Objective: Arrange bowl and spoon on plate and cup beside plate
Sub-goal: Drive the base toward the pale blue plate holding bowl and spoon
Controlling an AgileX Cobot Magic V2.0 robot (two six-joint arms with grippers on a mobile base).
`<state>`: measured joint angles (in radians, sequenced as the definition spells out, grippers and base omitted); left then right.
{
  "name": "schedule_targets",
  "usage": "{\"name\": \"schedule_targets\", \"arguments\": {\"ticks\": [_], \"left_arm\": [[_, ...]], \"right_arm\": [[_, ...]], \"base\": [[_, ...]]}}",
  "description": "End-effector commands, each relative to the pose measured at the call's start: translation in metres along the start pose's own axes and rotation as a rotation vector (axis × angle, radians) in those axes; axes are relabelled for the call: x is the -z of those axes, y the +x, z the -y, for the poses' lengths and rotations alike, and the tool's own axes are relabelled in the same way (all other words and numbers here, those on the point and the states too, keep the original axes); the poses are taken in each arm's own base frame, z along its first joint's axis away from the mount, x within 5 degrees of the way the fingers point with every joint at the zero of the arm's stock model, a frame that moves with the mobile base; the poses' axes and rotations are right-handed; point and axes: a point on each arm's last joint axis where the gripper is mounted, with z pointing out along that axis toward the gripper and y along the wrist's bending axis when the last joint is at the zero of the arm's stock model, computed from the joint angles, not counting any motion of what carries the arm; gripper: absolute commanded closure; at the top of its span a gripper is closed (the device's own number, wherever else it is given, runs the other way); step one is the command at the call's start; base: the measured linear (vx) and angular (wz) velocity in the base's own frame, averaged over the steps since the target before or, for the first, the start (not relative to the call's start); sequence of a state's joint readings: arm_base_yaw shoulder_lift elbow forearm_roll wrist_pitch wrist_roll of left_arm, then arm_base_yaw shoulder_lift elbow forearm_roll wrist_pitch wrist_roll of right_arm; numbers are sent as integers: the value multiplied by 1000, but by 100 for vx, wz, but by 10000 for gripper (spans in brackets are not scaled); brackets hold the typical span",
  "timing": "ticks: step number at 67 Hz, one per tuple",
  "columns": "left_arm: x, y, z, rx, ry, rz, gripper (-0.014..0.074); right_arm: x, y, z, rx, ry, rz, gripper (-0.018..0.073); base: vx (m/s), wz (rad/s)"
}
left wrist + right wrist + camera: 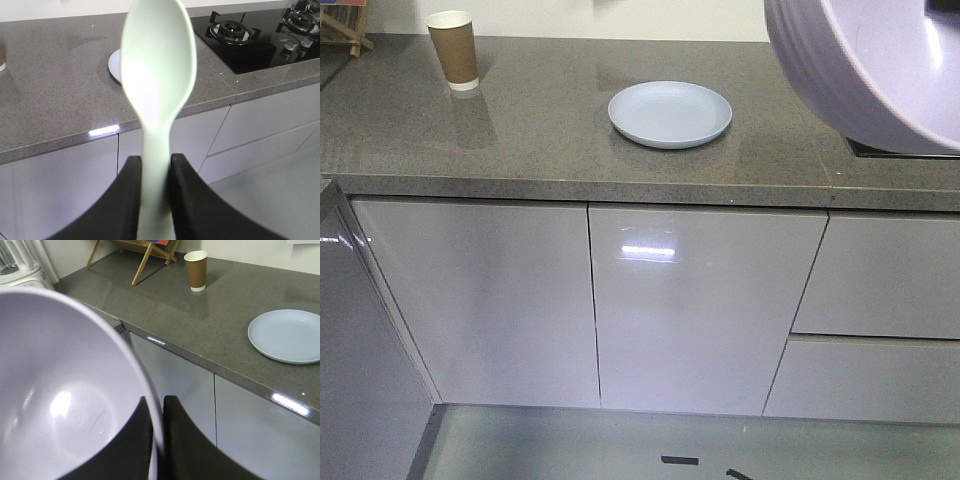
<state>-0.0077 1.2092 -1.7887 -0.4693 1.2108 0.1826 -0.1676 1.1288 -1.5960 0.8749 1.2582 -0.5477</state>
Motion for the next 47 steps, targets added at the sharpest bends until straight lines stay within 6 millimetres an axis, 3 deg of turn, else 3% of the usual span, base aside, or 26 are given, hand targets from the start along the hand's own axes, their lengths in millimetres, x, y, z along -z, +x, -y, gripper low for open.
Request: {"name": "schedule_targets", "arguments": {"ticks": [1, 47], "left_arm": [[11, -9, 8, -7, 24, 101, 603], [11, -9, 8, -7, 24, 101, 603]], "right_arm": [[10, -10, -10, 10, -10, 94, 565], [10, -10, -10, 10, -11, 93, 565]], "base": [[7, 4], [10, -1]]}}
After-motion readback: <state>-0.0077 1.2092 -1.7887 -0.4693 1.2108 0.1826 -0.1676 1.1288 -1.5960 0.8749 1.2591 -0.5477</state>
